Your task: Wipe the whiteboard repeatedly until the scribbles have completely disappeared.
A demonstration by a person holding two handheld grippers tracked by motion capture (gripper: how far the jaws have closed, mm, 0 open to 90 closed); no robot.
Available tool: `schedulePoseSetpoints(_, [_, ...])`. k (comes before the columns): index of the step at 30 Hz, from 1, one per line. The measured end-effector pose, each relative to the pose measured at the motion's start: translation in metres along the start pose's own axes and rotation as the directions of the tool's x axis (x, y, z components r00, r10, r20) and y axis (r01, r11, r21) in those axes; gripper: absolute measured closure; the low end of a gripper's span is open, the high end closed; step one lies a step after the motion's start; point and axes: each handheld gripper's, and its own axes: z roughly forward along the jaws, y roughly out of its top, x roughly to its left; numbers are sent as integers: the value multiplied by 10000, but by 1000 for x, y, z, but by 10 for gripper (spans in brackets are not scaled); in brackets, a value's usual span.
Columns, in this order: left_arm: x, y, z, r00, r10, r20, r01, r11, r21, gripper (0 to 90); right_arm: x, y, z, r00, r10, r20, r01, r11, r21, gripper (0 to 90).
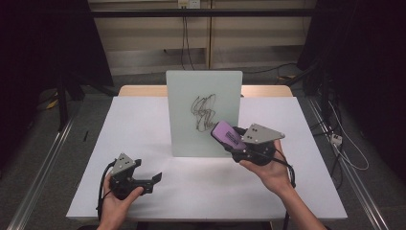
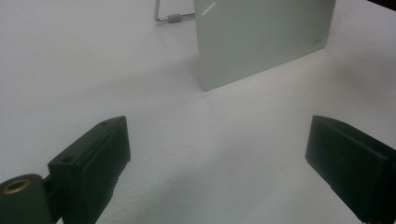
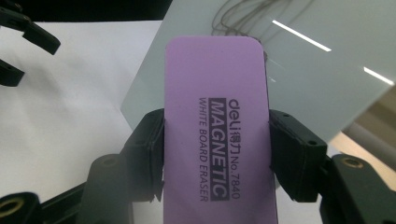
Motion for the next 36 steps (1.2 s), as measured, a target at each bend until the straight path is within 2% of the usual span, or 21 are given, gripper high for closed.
schedulePoseSetpoints(2, [0, -1, -1, 9999, -76, -79, 75, 10000, -3, 66, 2, 4, 6, 9998, -207, -9, 207, 9998, -35, 409])
schedulePoseSetpoints(7, [1, -1, -1, 9998, -116, -166, 116, 9999, 15, 66, 3, 9, 13, 9995, -317, 33, 317, 9995, -96, 409])
schedulePoseSetpoints(17, [1, -2, -1, 9998, -140, -165, 141, 9999, 51, 66, -7, 22, 18, 9969, -490, 612, 514, 9979, -384, 409])
schedulePoseSetpoints(27, [3, -1, -3, 9995, -226, -215, 226, 9997, -1, 63, -12, 45, 28, 9866, -796, 1425, 898, 9938, -661, 409])
schedulePoseSetpoints(36, [2, -1, -2, 9996, -207, -166, 208, 9998, 22, 63, -23, 61, 37, 9802, -810, 1808, 959, 9926, -747, 409])
